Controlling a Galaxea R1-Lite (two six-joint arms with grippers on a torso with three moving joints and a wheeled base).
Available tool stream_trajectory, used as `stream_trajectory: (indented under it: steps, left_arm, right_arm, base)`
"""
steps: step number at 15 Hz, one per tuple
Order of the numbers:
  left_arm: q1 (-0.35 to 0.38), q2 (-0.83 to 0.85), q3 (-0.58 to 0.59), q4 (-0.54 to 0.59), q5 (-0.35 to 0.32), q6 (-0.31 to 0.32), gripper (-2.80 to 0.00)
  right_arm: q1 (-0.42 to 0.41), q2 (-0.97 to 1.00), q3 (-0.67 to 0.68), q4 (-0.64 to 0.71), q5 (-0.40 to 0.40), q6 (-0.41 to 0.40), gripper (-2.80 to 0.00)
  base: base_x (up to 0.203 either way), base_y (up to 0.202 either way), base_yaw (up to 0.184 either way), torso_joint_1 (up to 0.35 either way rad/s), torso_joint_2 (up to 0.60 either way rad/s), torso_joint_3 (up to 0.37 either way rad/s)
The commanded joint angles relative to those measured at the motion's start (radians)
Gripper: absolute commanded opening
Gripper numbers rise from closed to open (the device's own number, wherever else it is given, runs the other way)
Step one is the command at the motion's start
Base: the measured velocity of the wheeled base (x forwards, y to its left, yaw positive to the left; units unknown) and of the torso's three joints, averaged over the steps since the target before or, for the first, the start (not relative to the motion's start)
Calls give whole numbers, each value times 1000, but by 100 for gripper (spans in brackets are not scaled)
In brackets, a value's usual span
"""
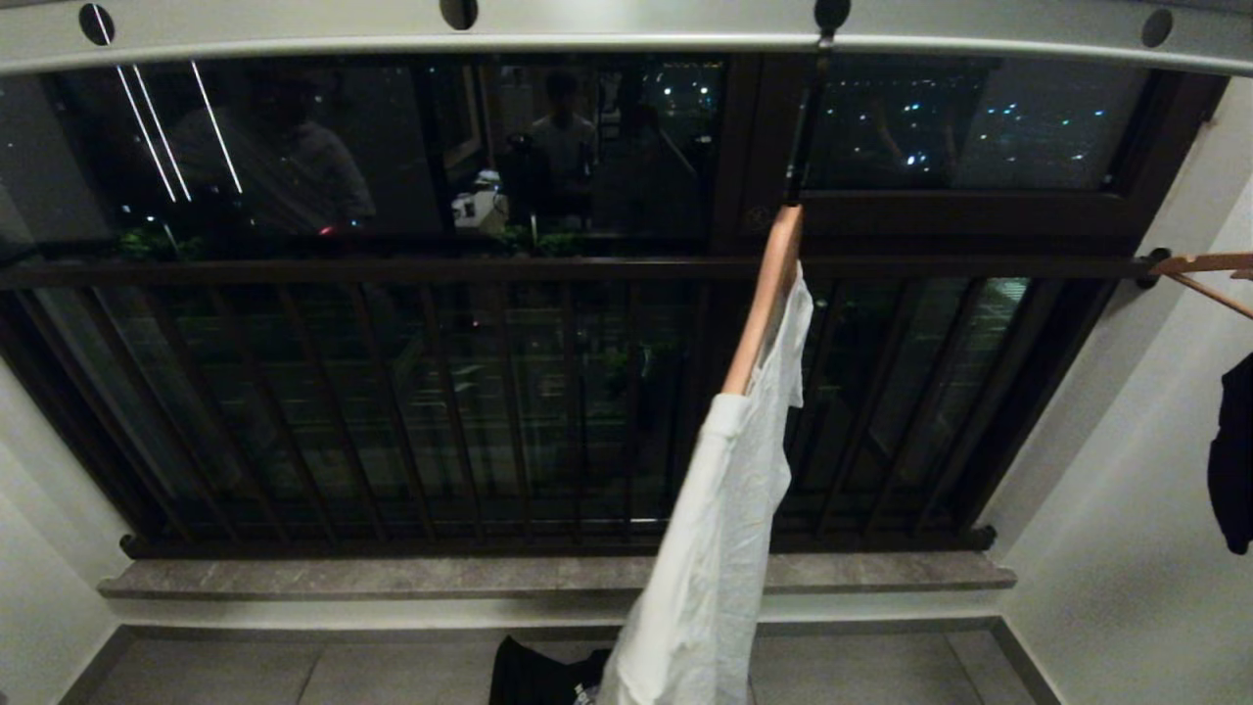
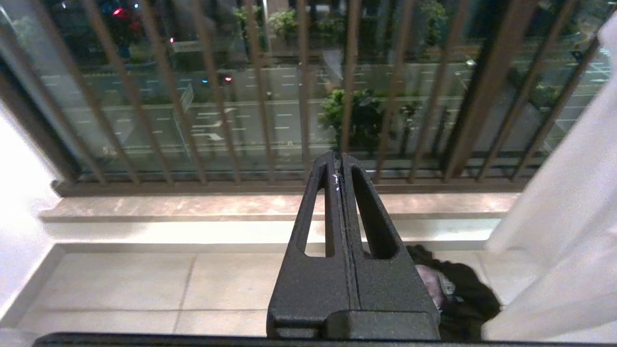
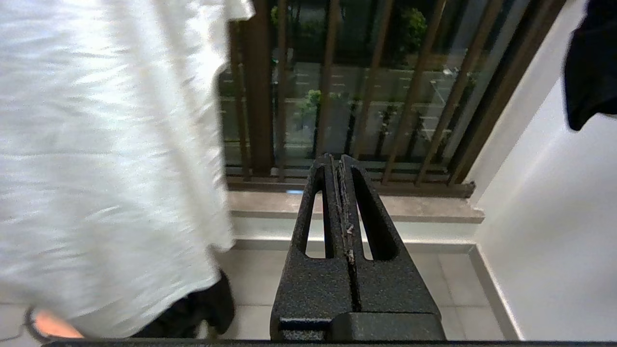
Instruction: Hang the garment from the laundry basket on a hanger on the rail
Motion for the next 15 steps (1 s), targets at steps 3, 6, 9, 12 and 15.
stream_trajectory:
  steps: [3, 6, 9, 12, 15]
  left_arm:
    - [0, 1, 2, 0, 0, -1, -280]
    - [0, 1, 2, 0, 0, -1, -280]
    - [0, 1, 2, -2, 0, -1, -280]
    - [0, 1, 2, -2, 0, -1, -280]
    - [0, 1, 2, -1, 0, -1, -280]
  right_arm:
    - [0, 1, 0, 1, 0, -2, -280]
    - [-1, 1, 0, 1, 0, -2, -280]
    - [0, 1, 0, 1, 0, -2, -280]
    - [0, 1, 0, 1, 0, -2, -280]
    - [0, 1, 0, 1, 0, -2, -280]
  base:
    - [0, 196, 1, 4, 2, 2]
    - [0, 195, -4, 1, 3, 1]
    - [0, 196, -2, -2, 2, 0]
    - [0, 197, -4, 2, 1, 4]
    - [0, 198, -1, 6, 2, -1]
